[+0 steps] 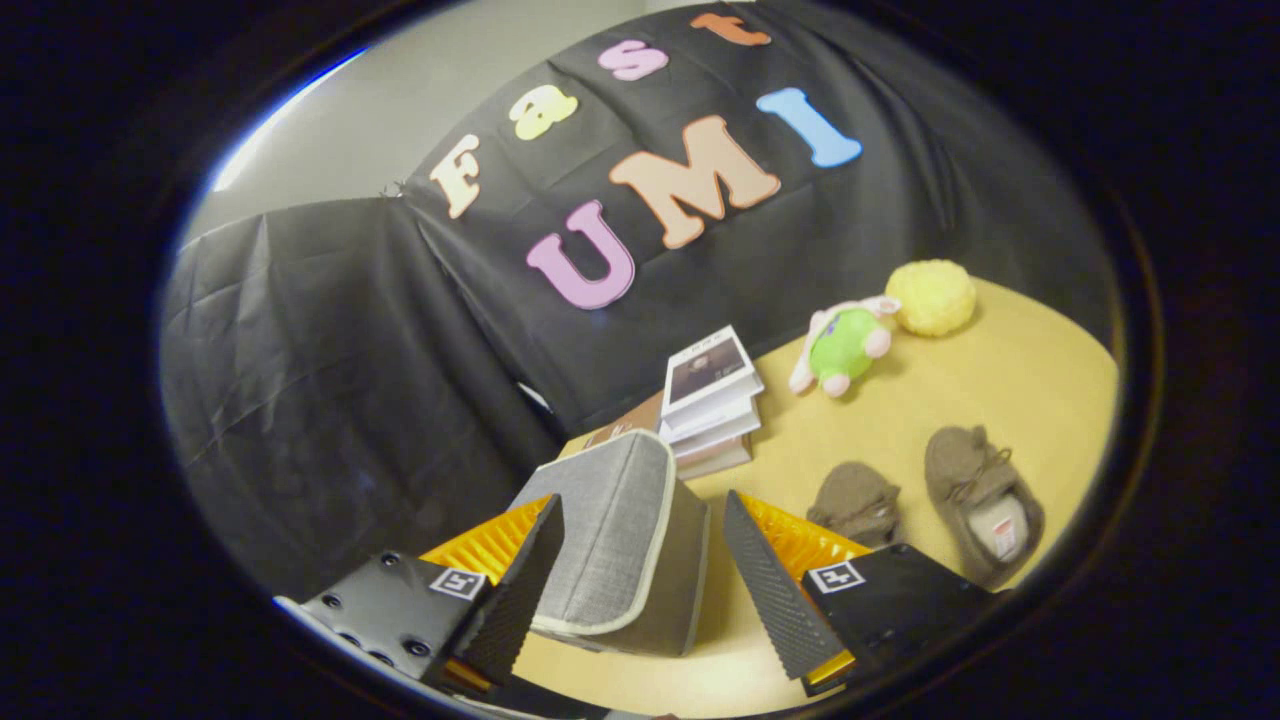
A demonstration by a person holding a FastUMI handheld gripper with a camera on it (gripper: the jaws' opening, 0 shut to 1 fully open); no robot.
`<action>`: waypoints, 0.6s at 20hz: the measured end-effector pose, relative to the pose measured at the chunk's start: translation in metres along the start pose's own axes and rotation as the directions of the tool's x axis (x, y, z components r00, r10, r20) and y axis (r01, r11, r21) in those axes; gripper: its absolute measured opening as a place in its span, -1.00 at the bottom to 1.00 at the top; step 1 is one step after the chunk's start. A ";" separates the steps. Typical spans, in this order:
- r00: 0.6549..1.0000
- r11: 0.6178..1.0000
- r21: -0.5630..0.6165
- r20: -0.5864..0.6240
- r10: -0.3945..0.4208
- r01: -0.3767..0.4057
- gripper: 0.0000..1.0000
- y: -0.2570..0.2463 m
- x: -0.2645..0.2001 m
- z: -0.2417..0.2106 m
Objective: Open the storage box then place both shoes into the box .Put the left shoe in first, then the right shoe, with the right side of both shoes facing outward in a uniform manner.
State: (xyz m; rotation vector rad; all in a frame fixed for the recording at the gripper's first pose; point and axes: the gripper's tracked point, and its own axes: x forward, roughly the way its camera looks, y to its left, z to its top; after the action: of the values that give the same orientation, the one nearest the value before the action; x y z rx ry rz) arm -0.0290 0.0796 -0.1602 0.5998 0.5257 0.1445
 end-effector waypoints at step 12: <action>0.959 0.847 0.528 -0.211 0.191 -0.053 1.00 0.000 0.030 -0.078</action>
State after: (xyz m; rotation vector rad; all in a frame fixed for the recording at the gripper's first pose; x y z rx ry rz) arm -0.0434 0.1274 -0.2275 1.1589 0.7882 0.2061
